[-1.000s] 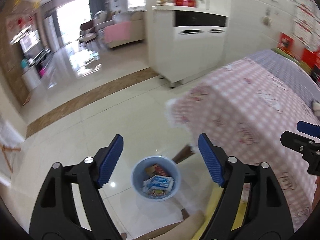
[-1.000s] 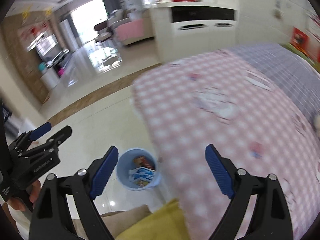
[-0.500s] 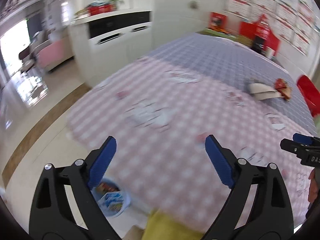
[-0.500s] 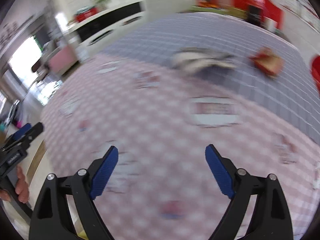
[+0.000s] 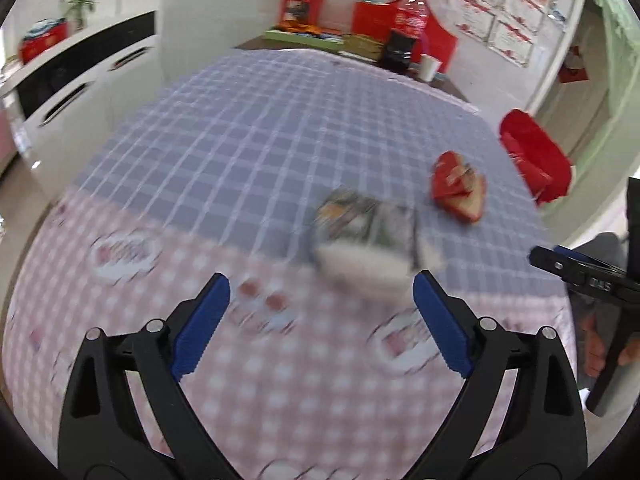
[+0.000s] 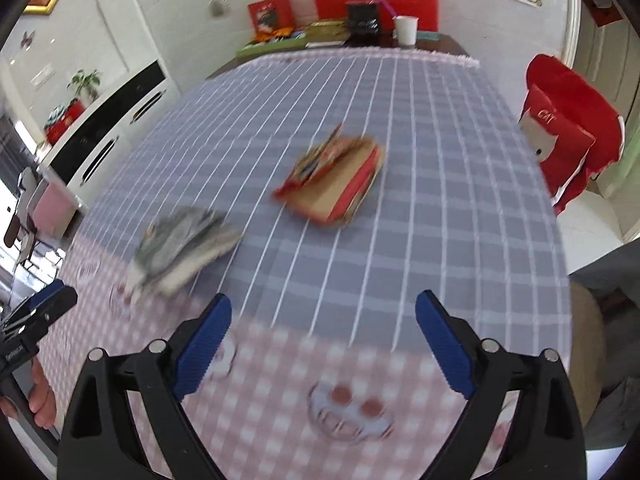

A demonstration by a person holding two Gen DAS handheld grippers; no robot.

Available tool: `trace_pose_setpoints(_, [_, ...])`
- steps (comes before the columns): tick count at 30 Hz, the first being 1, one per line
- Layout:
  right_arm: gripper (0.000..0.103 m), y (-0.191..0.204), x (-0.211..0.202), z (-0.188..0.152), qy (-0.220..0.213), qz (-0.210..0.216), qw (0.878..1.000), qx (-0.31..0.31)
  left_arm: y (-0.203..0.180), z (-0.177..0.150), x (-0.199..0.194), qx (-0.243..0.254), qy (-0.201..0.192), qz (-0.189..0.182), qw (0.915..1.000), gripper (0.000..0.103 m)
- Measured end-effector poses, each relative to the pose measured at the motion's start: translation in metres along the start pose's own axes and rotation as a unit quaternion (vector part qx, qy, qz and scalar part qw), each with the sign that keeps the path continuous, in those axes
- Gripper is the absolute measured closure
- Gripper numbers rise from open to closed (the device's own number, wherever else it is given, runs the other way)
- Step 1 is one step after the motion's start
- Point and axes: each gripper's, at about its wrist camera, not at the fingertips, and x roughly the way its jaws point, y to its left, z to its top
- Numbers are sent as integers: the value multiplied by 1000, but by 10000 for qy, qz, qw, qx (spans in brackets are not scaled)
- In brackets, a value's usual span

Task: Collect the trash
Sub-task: 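Grasp the brown-red paper bag with the right tool while the left tool grasps the newspaper sheet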

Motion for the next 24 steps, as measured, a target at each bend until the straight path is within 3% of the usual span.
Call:
trace_pose_setpoints(4, [10,-6,17,39,-3,71,10000,10,-17,30,36,273,109,-317,9991,9])
trace_pose_setpoints(8, [10,-18,43,71,78,219,9994,255,-16,43,88,304,468,-196,9982,9])
trace_pose_setpoints(16, [10,-24,107,103,453,246,9967,633,-6,44,132,86,848,-423,9955,9])
trace_pose_setpoints(20, [10,-20,134,106,609,155,9955,707,-2,34,146,-152,1032,-770,9916,9])
trace_pose_setpoints(22, [10,-18,145,104,720,143,9948,709,-8,31,144,87,934,-781,9925,18])
trace_pose_setpoints(24, [9,-12,153,100,710,32,9959,564,-14,28,141,300,879,-715,9931,41])
